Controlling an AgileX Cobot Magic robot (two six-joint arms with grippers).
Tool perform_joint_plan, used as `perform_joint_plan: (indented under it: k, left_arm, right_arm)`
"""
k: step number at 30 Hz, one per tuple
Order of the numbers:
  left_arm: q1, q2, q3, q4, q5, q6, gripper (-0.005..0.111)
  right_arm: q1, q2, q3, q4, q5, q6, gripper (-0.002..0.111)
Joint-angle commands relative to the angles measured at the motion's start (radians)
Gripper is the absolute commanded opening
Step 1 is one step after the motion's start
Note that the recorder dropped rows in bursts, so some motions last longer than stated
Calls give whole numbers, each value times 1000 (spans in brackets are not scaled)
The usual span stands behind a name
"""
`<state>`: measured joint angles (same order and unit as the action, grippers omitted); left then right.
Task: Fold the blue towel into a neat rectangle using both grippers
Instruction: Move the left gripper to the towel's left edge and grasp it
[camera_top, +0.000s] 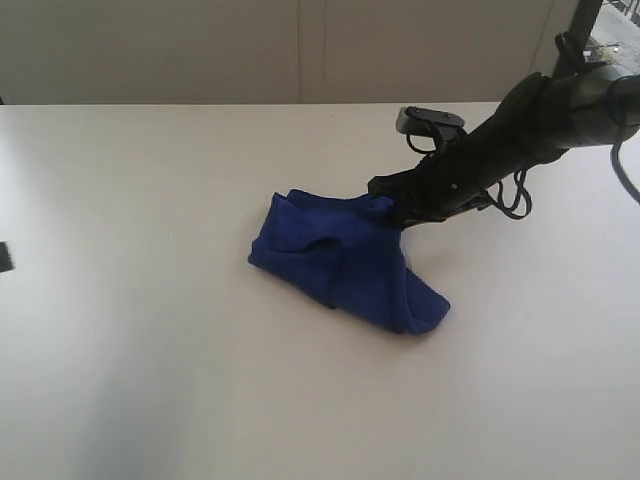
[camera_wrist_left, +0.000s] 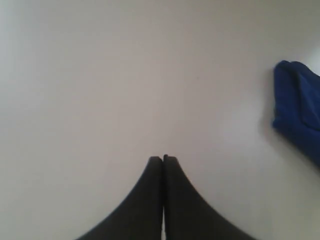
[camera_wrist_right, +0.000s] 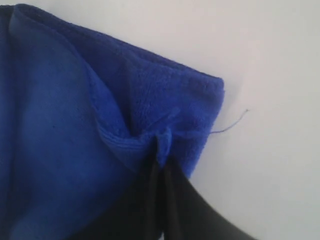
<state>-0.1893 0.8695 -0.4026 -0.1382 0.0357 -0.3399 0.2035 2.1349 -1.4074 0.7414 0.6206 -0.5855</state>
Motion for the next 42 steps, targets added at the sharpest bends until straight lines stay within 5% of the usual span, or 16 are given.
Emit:
perform_joint_plan:
  k: [1, 9, 15, 20, 25, 30, 39, 42]
  left_arm:
    - [-144, 236, -134, -10, -77, 5, 0]
    - [-267, 699, -478, -10, -78, 0, 0]
    - [-302, 902, -737, -36, 108, -52, 0]
    - [-302, 997, -871, -284, 243, 43, 0]
    - [-302, 1047, -923, -653, 309, 355, 0]
    - [-302, 1073, -925, -717, 291, 412, 0]
    - [-302, 1097, -925, -713, 285, 475, 46]
    - [-302, 1097, -914, -682, 300, 470, 53]
  right_arm:
    - [-6, -2, 2, 12, 3, 7, 0]
    - [-6, -2, 2, 47, 11, 7, 0]
    - [-6, -2, 2, 47, 6, 7, 0]
    - [-6, -2, 2, 49, 2, 7, 0]
    - [-6, -2, 2, 51, 2, 5, 0]
    - [-6, -2, 2, 51, 2, 5, 0]
    - [-6, -2, 2, 51, 0, 5, 0]
    - [-6, -2, 2, 51, 0, 5, 0]
